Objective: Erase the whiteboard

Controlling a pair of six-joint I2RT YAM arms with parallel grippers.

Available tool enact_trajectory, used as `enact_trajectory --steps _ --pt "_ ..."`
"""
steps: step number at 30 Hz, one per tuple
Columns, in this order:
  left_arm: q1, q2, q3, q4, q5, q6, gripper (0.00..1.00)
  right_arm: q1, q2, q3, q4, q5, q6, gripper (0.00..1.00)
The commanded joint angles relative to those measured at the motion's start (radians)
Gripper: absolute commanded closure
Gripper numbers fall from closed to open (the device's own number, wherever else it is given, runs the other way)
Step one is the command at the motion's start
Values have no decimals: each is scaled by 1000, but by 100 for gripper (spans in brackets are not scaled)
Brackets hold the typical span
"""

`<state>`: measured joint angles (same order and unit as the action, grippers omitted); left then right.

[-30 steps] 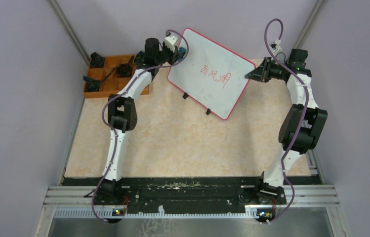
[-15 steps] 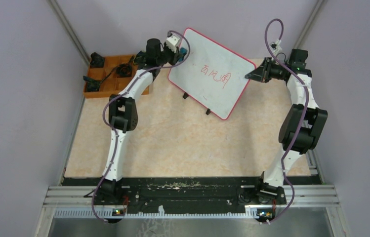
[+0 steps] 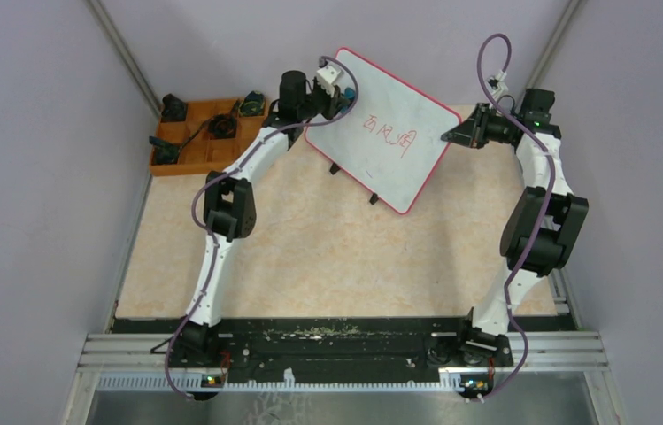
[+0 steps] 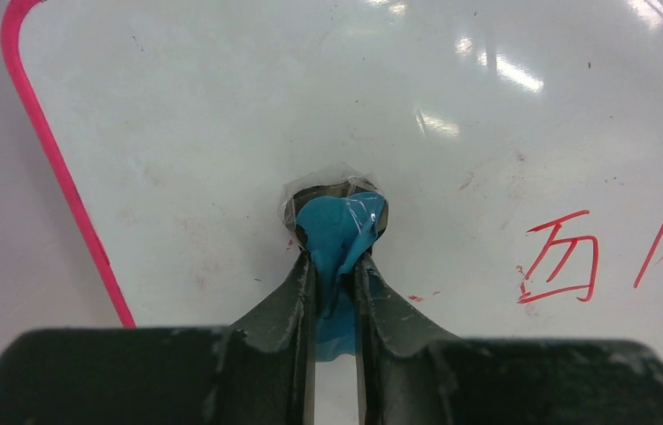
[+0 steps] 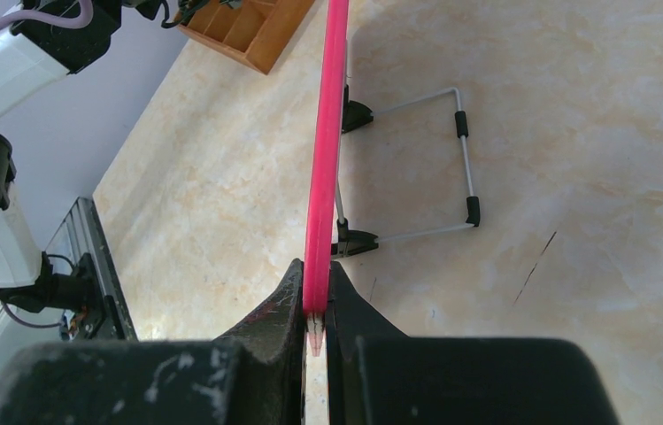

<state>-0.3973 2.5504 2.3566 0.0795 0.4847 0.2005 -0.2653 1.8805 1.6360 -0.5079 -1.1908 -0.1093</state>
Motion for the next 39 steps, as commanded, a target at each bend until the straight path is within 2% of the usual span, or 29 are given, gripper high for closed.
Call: enact_trajectory --steps 1,16,25,39 --pt "-21 -10 34 37 -48 47 100 0 -59 17 39 -28 -56 100" --pt "37 28 -8 152 -198 162 100 -1 -60 12 48 -34 -53 100" --pt "31 32 -17 155 -44 129 100 0 -56 4 58 -37 -49 100" --pt "-21 -19 -39 102 86 143 100 1 -58 -7 80 -39 -33 100"
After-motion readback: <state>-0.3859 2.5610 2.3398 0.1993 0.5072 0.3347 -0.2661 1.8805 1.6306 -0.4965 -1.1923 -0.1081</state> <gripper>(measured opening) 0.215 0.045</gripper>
